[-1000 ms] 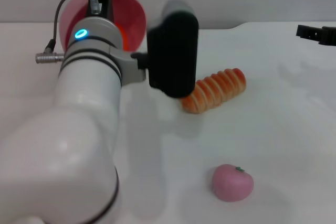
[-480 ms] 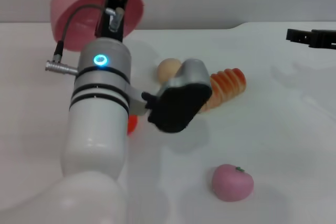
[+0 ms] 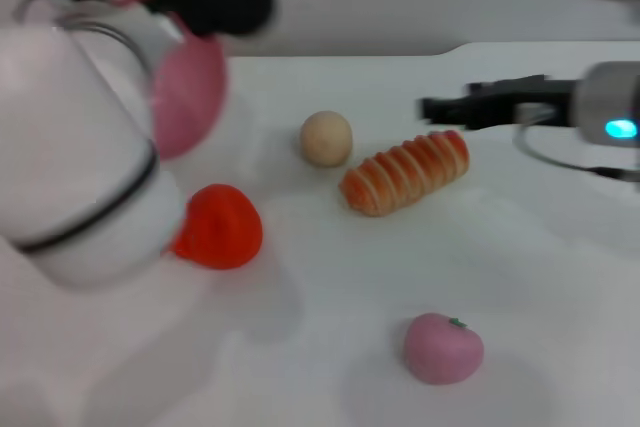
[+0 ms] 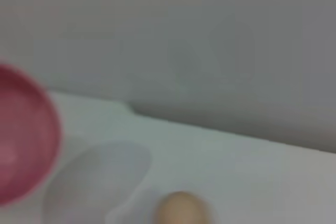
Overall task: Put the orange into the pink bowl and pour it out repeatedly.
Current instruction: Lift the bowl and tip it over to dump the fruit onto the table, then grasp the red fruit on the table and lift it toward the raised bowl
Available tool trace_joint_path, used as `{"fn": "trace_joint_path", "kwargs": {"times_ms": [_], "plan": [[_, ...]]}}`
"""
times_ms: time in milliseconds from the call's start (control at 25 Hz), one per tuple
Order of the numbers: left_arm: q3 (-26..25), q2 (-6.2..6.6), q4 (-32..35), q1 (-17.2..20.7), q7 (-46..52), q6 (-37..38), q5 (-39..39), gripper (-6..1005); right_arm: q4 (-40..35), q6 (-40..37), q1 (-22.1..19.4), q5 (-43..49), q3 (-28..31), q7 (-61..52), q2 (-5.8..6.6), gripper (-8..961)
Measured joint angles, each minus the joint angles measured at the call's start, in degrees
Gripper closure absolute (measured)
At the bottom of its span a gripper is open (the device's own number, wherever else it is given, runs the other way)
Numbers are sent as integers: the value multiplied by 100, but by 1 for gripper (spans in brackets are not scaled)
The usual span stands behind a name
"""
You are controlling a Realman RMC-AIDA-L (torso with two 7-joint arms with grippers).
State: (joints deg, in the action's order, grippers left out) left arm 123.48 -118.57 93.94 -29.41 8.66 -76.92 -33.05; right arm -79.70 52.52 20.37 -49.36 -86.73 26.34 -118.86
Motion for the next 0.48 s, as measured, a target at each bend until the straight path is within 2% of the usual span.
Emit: {"fn": "trace_joint_path", "kwargs": {"times_ms": [80,120,160,200,240,320,360,480], "plan": [[0,0,0,0,0,0,0,957,311,-67,347,-184,-331,77,-7,278],[-538,8,-13,28,279,-295,-169,957,440,-102,481,-291,-443,122,-11,275],[-827,18,6,51,314,-362,-279,957,601,-171,617,-428,-563,172,-11,273],[-827,18,6,51,314,-362,-279,957,819,-273,797,-624,-722,244,-11,271],[-1076,23,8,63,317,-378,-331,957,997,-339,935,-762,-852,294,-14,269],[-1076,23,8,63,317,-378,-331,957,1379,-479,1234,-1089,-1119,395,-18,196],[-1296,32,-76,81,305,-325,-410,957,1556,-531,1393,-1232,-1248,440,-20,196],[-1297,31,-145,81,306,-289,-432,957,1893,-678,1706,-1593,-1560,579,-28,196]]}}
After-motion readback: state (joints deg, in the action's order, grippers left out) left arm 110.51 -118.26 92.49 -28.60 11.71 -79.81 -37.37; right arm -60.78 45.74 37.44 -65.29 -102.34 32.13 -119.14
